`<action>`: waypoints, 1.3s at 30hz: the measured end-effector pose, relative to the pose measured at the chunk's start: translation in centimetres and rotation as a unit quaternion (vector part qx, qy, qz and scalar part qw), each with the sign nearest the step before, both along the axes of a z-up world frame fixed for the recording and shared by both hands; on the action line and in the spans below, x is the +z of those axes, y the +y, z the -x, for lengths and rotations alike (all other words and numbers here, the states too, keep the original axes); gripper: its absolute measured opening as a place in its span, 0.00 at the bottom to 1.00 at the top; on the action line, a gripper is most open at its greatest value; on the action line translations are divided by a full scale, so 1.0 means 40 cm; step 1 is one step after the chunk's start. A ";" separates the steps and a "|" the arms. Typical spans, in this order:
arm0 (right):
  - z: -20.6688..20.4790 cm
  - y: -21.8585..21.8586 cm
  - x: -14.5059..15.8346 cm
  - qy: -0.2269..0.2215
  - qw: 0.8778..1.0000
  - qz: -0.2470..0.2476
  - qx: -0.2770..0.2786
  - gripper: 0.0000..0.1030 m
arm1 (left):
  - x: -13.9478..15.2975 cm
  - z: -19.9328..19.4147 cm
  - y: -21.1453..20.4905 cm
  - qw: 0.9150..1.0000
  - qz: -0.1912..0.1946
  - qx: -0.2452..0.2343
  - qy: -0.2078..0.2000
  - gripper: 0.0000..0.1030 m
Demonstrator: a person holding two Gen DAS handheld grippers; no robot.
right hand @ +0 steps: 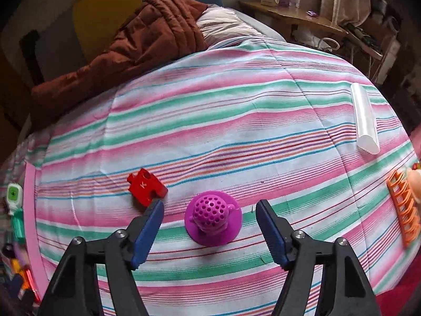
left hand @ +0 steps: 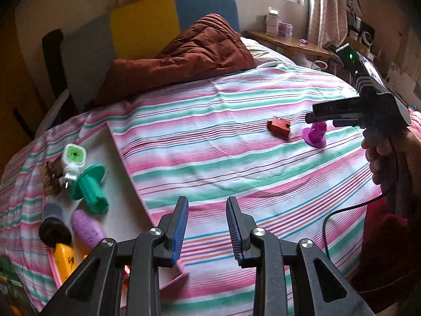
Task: Organize rigid objects
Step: 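Reach left tool to the red puzzle piece and grasp it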
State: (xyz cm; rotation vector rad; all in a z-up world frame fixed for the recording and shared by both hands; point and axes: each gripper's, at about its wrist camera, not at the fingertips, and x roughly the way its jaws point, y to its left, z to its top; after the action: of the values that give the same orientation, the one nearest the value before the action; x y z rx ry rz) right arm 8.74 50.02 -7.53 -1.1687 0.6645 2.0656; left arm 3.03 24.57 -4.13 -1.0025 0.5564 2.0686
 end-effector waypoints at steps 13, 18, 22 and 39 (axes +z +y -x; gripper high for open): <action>-0.071 0.062 0.040 0.074 0.993 0.031 -0.081 0.73 | -0.030 -0.006 0.110 0.999 0.019 -0.034 -0.001 0.28; -0.092 0.079 0.051 0.095 0.989 0.040 -0.102 0.73 | -0.053 0.014 0.161 0.999 0.020 -0.043 -0.024 0.28; -0.102 0.088 0.057 0.107 0.987 0.045 -0.112 0.73 | -0.067 0.044 0.212 0.998 0.012 -0.037 -0.049 0.28; -0.122 0.113 0.054 0.133 0.980 0.071 -0.132 0.74 | -0.114 0.061 0.466 0.988 0.008 -0.132 -0.077 0.32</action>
State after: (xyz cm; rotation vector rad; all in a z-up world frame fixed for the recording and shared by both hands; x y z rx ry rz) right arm 13.62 54.54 -5.36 -0.8319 1.0510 1.9874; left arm 0.58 43.21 -8.68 -1.0304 0.5921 1.7408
